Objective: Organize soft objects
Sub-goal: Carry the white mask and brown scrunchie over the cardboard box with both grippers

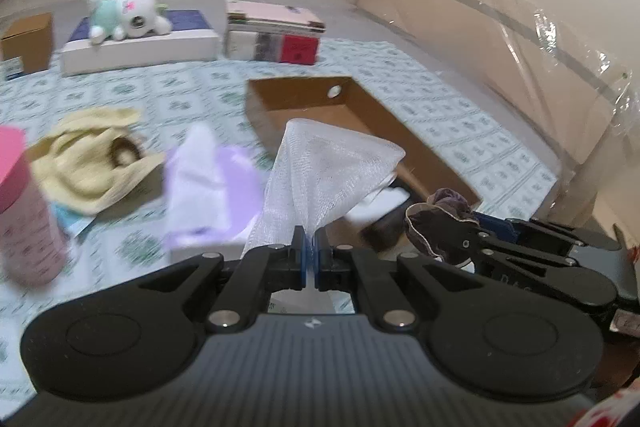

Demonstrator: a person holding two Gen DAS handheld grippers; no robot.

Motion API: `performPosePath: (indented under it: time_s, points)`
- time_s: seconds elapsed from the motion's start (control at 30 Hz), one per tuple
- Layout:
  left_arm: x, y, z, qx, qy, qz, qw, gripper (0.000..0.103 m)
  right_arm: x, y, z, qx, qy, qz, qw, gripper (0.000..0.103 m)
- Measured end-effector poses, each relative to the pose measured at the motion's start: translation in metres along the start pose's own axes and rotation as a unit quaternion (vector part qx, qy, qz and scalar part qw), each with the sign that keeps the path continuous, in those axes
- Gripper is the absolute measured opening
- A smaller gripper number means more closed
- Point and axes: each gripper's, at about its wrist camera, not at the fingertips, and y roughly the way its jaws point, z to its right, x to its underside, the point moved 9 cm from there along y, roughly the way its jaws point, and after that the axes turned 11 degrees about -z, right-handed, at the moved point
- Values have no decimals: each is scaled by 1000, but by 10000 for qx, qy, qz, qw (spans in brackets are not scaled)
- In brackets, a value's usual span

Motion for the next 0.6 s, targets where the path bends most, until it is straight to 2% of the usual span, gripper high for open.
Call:
performPosePath:
  time_s: [0.23,0.6]
  points:
    - [-56,29,25,353,-122,17,9993,2,-37,11,44,235,97,154,9996,26]
    - [-116,84,41,544,-268,-53,9981,2,-81,55,87,292,188,69,9994,26]
